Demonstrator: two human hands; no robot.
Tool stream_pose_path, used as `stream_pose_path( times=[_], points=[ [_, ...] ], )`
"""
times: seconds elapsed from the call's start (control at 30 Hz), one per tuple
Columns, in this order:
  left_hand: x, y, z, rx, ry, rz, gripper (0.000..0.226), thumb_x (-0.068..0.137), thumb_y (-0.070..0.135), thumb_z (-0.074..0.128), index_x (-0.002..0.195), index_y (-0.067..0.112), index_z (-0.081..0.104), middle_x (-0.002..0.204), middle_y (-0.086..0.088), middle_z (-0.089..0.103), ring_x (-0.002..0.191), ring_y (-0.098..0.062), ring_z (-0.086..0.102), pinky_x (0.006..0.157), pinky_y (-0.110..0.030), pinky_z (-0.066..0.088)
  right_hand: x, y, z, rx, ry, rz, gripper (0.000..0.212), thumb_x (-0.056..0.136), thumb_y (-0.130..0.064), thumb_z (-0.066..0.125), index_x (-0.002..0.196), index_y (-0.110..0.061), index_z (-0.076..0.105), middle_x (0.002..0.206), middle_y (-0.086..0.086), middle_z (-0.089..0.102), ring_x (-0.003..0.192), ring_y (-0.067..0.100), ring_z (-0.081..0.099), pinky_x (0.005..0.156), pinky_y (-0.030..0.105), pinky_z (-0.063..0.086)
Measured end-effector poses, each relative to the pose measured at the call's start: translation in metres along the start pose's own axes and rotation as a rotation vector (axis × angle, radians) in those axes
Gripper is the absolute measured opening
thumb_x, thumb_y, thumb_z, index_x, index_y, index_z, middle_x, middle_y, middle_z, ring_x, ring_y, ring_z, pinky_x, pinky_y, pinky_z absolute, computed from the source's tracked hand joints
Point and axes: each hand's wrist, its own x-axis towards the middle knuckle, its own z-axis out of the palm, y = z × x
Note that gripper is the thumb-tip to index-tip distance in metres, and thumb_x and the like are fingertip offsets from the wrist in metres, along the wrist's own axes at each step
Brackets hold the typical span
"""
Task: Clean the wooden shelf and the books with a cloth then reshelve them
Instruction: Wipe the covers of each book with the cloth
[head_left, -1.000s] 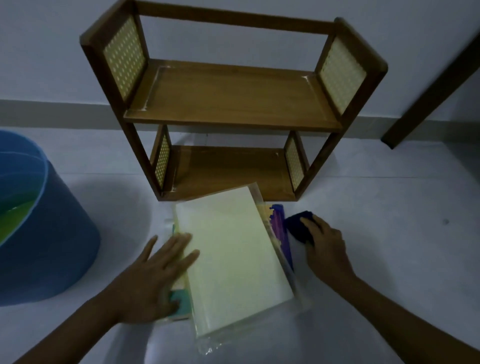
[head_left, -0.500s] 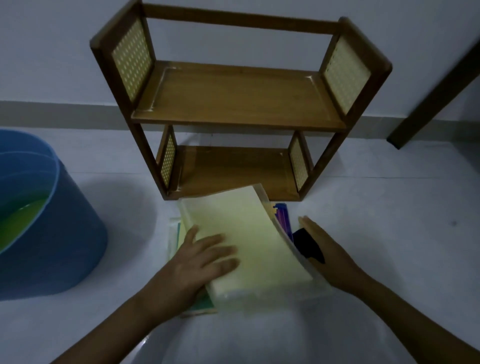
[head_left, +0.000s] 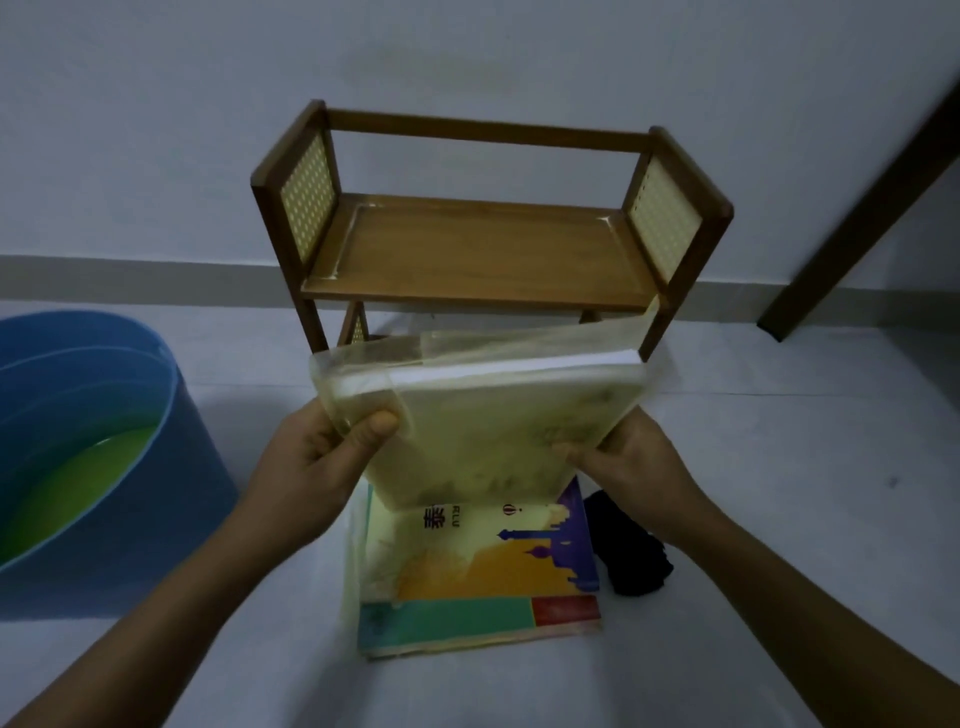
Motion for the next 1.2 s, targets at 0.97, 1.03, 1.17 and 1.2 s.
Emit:
stream_pose_path(
  times=[0.97,1.03,1.17,1.2],
  points=[
    [0.031,-0.038,0.289,-0.401,-0.438,-0.921,0.026,0.093,0.014,0.058,0.117,0.008,0.052,0.102,-0.009,0.065,0.091,-0.024,0.065,0.079,-0.034,0.056,-0.036,0.146,-0.177,-0.362,0.499,0.426,0.031,0.093,-0.021,0.056,0.125,-0.021,0.056,0.115,0.010,0.065,0.100,0.030,0.063,0.088,0.051,0.053],
    [0.032,-0.040,0.305,-0.443,-0.479,-0.934,0.017,0.094,0.012,0.056,0.111,0.013,0.053,0.101,-0.005,0.064,0.089,-0.019,0.064,0.068,-0.023,0.055,-0.033,0.169,-0.189,-0.416,0.512,0.471,0.034,0.094,-0.020,0.054,0.127,-0.017,0.055,0.121,0.011,0.063,0.105,0.030,0.060,0.090,0.045,0.050],
    [0.029,-0.054,0.293,-0.316,-0.620,-0.846,0.053,0.094,0.020,0.055,0.143,0.014,0.035,0.141,-0.006,0.050,0.119,-0.021,0.053,0.092,-0.027,0.048,-0.034,0.206,-0.194,-0.462,0.483,0.560,0.035,0.096,-0.018,0.053,0.131,-0.011,0.053,0.127,0.014,0.060,0.109,0.033,0.058,0.088,0.036,0.044],
    [0.028,-0.058,0.282,-0.236,-0.631,-0.780,0.061,0.095,0.022,0.054,0.149,0.018,0.025,0.147,-0.003,0.042,0.127,-0.020,0.047,0.099,-0.029,0.043,-0.034,0.211,-0.194,-0.472,0.478,0.583,0.036,0.096,-0.017,0.052,0.131,-0.010,0.052,0.127,0.015,0.060,0.109,0.034,0.058,0.086,0.035,0.044]
  ],
)
